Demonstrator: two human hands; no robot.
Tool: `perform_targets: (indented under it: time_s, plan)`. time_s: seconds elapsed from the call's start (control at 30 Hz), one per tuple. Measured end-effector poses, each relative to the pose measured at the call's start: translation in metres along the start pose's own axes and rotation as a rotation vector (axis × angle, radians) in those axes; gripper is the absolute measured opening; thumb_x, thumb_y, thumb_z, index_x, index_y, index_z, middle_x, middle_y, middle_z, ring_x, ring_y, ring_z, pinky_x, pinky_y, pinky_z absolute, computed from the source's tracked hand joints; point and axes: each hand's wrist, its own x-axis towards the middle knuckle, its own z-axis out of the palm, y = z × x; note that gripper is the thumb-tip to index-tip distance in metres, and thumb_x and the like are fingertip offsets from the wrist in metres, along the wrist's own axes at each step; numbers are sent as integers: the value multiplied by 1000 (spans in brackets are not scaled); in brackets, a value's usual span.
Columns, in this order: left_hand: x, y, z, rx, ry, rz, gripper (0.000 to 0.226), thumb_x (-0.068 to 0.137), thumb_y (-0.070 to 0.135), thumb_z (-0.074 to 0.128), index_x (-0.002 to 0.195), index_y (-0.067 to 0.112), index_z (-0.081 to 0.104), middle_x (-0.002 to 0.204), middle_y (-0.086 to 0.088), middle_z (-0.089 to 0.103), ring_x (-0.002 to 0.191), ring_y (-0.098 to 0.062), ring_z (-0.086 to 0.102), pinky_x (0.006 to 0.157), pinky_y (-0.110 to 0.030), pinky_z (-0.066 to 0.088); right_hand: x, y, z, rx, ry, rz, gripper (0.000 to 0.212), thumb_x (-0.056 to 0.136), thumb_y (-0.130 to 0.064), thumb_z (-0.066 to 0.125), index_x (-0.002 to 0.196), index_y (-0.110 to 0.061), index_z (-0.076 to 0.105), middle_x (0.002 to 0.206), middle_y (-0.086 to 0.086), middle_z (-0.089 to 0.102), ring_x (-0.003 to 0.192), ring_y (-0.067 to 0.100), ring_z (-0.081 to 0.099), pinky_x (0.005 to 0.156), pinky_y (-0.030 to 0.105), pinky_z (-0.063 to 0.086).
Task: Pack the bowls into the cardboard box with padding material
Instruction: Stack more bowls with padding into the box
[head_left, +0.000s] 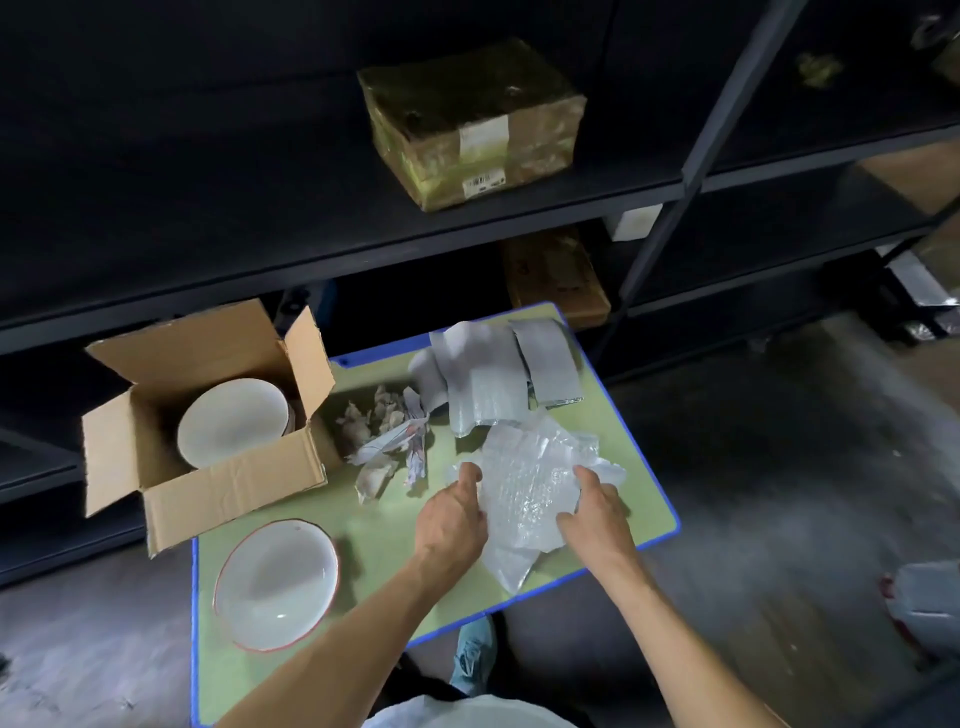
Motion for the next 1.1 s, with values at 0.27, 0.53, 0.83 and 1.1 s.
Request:
perform_targets:
  time_s: [0.27,0.53,0.83,1.1]
  plan:
    - [-13,-13,-19,-154,37,1,35,96,18,55,131,16,60,111,-5,69,96,-22,64,79,-25,45,-7,-19,-16,262,-39,22,61,94,-11,46,151,-21,25,111,3,58,76,10,51,68,31,38]
    - [-39,-36,-41,-304,97,-10,24,95,18,55,116,14,66,96,2,65,84,-15,56,69,-23,38,-16,-40,-10,449,-71,64,24,79,-27,65,91,-9,55,97,10,61,86,31,60,73,35,43]
    - [-81,-91,-61,-249,254,-68,27,99,25,52,120,18,66,109,-2,65,91,-19,62,75,-25,42,-41,-66,24,351,-149,-27,18,84,-10,56,101,-18,59,99,4,65,88,20,59,70,30,45]
    - [-112,-157,-77,-152,407,-136,25,96,17,54,118,16,65,112,-4,59,94,-25,59,71,-29,40,-66,-92,59,248,-214,-111,10,82,-7,52,82,-15,59,80,4,62,76,27,58,66,33,43]
